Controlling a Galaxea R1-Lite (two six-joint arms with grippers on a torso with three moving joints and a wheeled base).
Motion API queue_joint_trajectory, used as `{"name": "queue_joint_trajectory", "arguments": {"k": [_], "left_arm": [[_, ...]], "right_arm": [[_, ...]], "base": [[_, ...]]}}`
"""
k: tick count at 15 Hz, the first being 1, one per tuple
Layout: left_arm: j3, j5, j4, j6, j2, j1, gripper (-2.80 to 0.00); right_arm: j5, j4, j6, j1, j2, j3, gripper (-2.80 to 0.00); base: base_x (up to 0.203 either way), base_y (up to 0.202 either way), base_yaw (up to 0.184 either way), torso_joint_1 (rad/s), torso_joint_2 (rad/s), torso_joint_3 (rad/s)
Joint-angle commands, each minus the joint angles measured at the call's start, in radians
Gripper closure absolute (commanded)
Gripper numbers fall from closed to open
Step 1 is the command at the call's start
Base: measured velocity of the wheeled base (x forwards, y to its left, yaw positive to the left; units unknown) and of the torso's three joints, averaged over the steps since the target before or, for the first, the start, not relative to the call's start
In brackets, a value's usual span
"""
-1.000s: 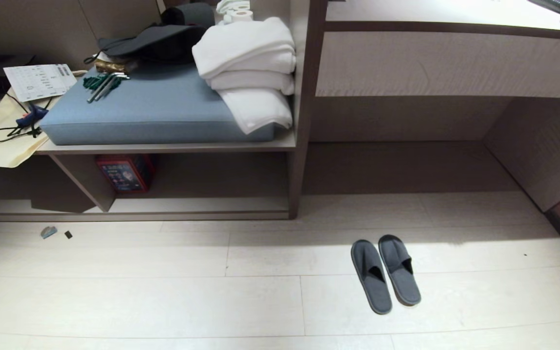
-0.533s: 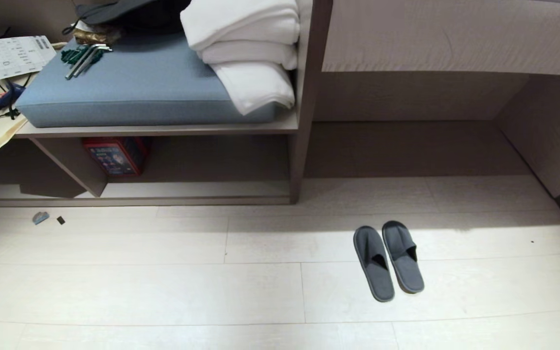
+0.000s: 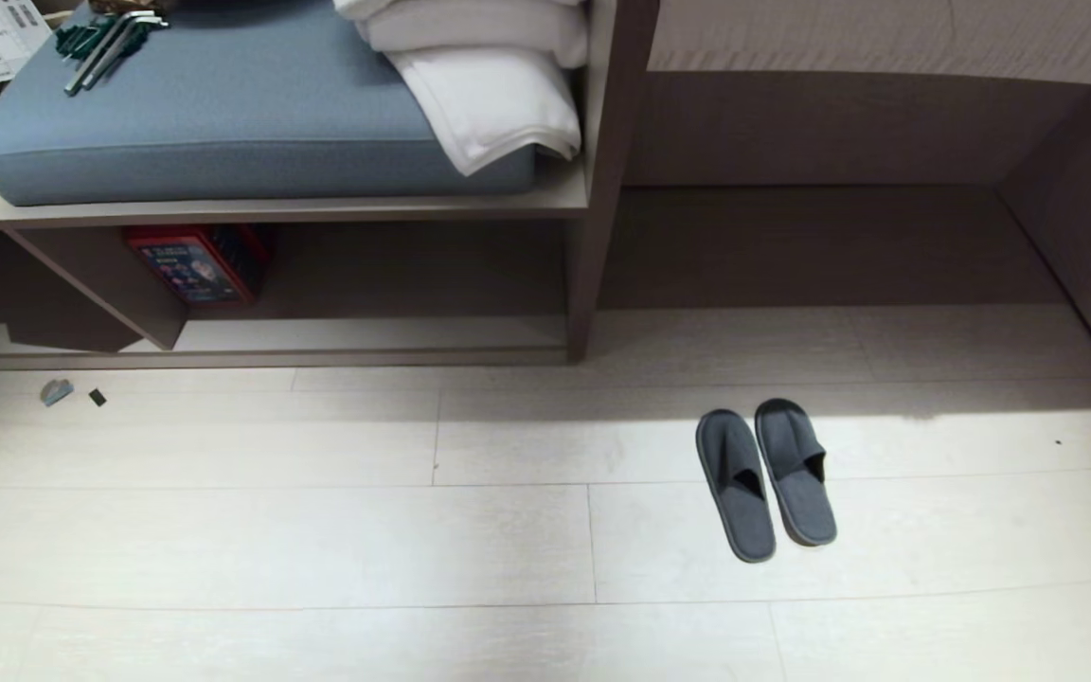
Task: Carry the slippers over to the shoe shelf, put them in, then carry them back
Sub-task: Pick up the slippers on the floor
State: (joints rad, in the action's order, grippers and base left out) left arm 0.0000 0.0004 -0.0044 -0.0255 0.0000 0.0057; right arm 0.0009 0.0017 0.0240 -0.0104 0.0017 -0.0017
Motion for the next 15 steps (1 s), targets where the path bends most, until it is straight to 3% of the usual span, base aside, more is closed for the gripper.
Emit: {"name": "queue_joint_trajectory", "arguments": {"k": [1,15], "left_arm": [[0.000,0.000,0.000,-0.001,0.000,0.000,0.00],[0.000,0.000,0.000,-0.001,0.000,0.000,0.00]], "right_arm": [[0.001,0.000,0.001,0.000,0.001,0.000,0.00],[0.001,-0.002,0.001,0.000,0.001,0.000,0.00]], "base": [[0.000,0.000,0.000,0.002,0.00,-0.203],[0.000,0.000,0.000,0.002,0.00,-0.199]]}}
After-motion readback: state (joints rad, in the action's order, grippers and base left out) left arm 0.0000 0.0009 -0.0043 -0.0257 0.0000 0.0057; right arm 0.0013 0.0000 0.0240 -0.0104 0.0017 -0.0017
